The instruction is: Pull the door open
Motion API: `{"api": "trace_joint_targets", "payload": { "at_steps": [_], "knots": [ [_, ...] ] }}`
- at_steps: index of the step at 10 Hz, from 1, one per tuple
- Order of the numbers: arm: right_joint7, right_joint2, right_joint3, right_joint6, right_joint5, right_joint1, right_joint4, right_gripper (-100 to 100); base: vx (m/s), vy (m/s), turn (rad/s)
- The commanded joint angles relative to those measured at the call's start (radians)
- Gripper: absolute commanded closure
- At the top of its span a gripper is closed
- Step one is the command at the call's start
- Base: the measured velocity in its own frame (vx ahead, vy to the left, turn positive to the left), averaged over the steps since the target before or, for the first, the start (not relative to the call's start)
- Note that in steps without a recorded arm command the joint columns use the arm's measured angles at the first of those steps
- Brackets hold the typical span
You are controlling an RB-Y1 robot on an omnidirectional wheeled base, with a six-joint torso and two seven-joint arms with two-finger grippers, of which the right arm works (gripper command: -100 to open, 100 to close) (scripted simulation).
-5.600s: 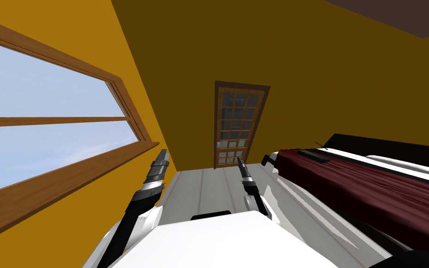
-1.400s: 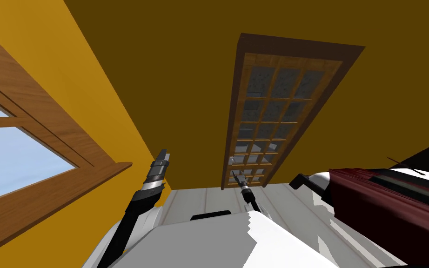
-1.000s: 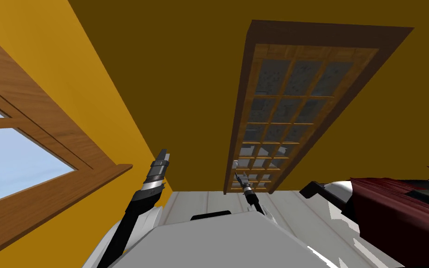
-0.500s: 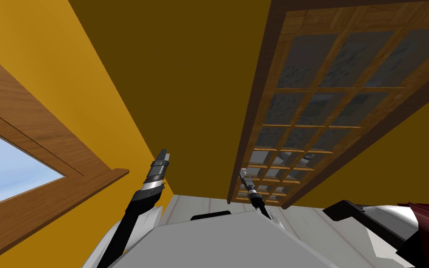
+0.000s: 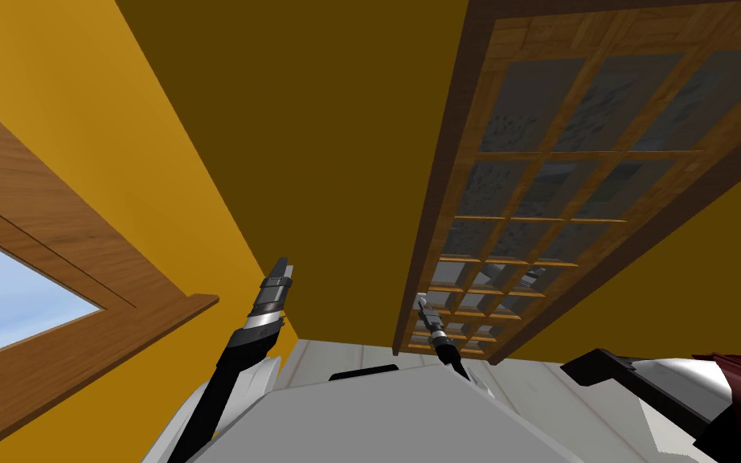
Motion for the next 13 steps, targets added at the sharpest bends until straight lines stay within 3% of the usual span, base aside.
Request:
{"api": "trace_joint_targets", "payload": {
  "at_steps": [1, 3, 7, 13],
  "knots": [
    [0.0, 0.003, 0.002, 0.003, 0.001, -0.002, 0.001, 100, -0.004, -0.005, 0.014],
    [0.0, 0.003, 0.002, 0.003, 0.001, -0.002, 0.001, 100, 0.0, 0.0, 0.0],
    [-0.073, -0.001, 0.002, 0.001, -0.013, 0.0, 0.0, 100, -0.017, -0.009, 0.025],
    [-0.235, -0.004, 0.007, 0.002, -0.044, 0.001, 0.0, 100, -0.026, -0.015, 0.051]
  ]
}}
